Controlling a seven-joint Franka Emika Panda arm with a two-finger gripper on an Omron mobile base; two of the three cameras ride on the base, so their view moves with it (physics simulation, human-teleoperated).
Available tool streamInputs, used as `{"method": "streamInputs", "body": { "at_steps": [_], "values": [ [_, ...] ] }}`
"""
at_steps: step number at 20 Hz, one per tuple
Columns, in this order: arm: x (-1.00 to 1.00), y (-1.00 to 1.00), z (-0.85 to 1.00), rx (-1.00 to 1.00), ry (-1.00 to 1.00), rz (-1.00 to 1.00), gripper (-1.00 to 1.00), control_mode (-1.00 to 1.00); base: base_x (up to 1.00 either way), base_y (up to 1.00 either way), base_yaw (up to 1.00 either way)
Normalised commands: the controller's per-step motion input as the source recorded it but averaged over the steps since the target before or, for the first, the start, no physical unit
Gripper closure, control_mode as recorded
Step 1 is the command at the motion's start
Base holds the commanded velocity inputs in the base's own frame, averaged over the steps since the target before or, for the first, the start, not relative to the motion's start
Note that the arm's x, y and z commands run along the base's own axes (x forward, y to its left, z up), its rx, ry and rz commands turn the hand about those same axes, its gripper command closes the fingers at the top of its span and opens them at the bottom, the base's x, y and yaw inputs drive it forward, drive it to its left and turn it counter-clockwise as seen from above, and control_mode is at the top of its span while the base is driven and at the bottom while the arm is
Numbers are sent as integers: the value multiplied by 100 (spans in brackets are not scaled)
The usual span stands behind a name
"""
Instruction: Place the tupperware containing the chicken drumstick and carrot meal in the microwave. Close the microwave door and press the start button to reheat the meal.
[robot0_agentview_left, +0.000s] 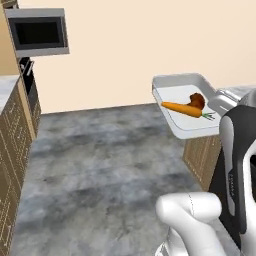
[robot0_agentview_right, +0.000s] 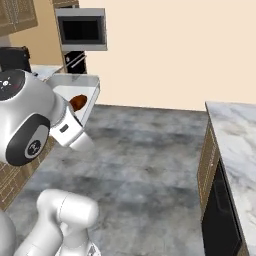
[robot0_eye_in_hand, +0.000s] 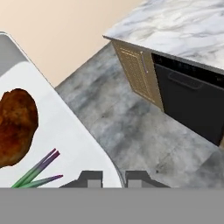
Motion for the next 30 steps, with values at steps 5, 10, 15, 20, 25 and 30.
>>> {"method": "streamInputs", "body": {
  "at_steps": [5,10,15,20,25,30],
  "values": [
    [0,0,0,0,0,0,100,100,100,16,-7],
    [0,0,0,0,0,0,100,100,100,0,-10],
    [0,0,0,0,0,0,100,100,100,1,-12],
    [0,0,0,0,0,0,100,100,100,9,-9],
    [0,0,0,0,0,0,100,100,100,3,-9],
    [0,0,0,0,0,0,100,100,100,1,-9]
  ]
}}
